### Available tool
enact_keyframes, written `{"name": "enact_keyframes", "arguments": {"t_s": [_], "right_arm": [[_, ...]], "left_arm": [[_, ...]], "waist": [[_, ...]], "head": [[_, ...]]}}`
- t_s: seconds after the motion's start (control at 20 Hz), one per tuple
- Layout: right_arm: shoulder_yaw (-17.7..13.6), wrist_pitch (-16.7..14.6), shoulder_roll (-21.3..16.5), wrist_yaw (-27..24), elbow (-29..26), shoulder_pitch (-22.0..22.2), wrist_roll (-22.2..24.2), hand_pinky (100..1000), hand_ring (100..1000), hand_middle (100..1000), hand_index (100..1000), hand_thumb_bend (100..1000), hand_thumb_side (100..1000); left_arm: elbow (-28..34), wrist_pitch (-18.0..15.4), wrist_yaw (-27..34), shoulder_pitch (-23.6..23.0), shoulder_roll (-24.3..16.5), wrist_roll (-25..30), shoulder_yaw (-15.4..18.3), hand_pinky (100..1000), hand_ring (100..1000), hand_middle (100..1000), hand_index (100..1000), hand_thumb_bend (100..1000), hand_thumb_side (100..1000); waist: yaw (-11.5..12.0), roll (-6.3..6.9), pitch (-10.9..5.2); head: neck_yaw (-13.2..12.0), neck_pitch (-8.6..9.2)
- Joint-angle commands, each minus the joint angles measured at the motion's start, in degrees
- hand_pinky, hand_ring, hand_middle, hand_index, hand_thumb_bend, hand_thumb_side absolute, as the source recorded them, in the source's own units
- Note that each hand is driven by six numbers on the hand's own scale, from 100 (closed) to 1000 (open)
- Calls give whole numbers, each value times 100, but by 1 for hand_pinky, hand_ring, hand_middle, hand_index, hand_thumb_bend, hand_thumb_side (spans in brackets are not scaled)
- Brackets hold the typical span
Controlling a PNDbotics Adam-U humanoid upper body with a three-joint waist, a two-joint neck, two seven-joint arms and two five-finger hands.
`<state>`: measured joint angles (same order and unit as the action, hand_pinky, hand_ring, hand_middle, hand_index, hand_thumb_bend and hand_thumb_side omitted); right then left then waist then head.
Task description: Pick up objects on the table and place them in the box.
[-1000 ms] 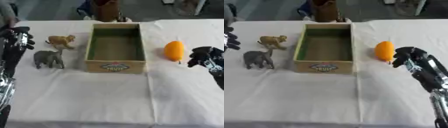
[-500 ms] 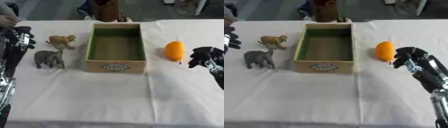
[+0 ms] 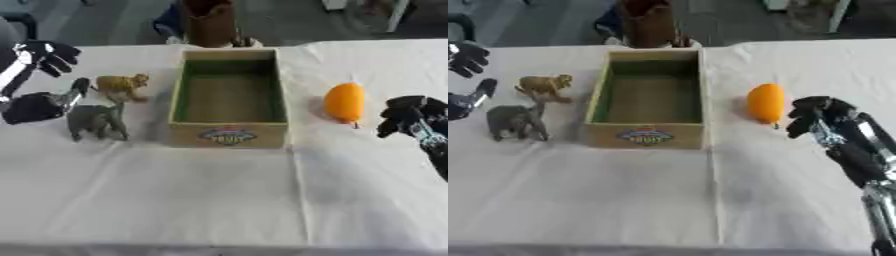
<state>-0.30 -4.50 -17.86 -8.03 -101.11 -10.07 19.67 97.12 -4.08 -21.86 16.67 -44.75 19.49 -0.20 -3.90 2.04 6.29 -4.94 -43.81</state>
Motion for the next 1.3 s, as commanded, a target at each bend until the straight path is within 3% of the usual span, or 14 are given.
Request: {"name": "enact_keyframes", "arguments": {"t_s": [0.05, 0.25, 0.7, 1.3], "right_arm": [[-1, -3, -106, -9, -101, -45, 20, 550, 564, 588, 730, 100, 502], [9, -4, -110, -8, -95, -32, 33, 550, 564, 588, 730, 100, 503], [27, -5, -102, -10, -89, -21, 57, 549, 565, 589, 730, 100, 504], [31, -3, -85, -11, -85, -19, 66, 550, 566, 589, 730, 100, 506]], "left_arm": [[-396, -309, -405, 339, -558, 631, -134, 717, 704, 680, 830, 323, 307], [-1080, -562, -769, 824, -668, 1104, -365, 722, 700, 680, 824, 307, 281], [-2494, -965, -1219, 1625, -210, 1556, -809, 720, 698, 676, 818, 290, 269], [-3580, -1316, -1772, 1955, 348, 1644, -968, 719, 696, 661, 806, 281, 254]], "waist": [[-16, 7, -86], [-32, 9, -95], [-58, -1, -103], [-87, -11, -95]], "head": [[-21, -29], [-37, -31], [-51, -31], [-100, -31]]}}
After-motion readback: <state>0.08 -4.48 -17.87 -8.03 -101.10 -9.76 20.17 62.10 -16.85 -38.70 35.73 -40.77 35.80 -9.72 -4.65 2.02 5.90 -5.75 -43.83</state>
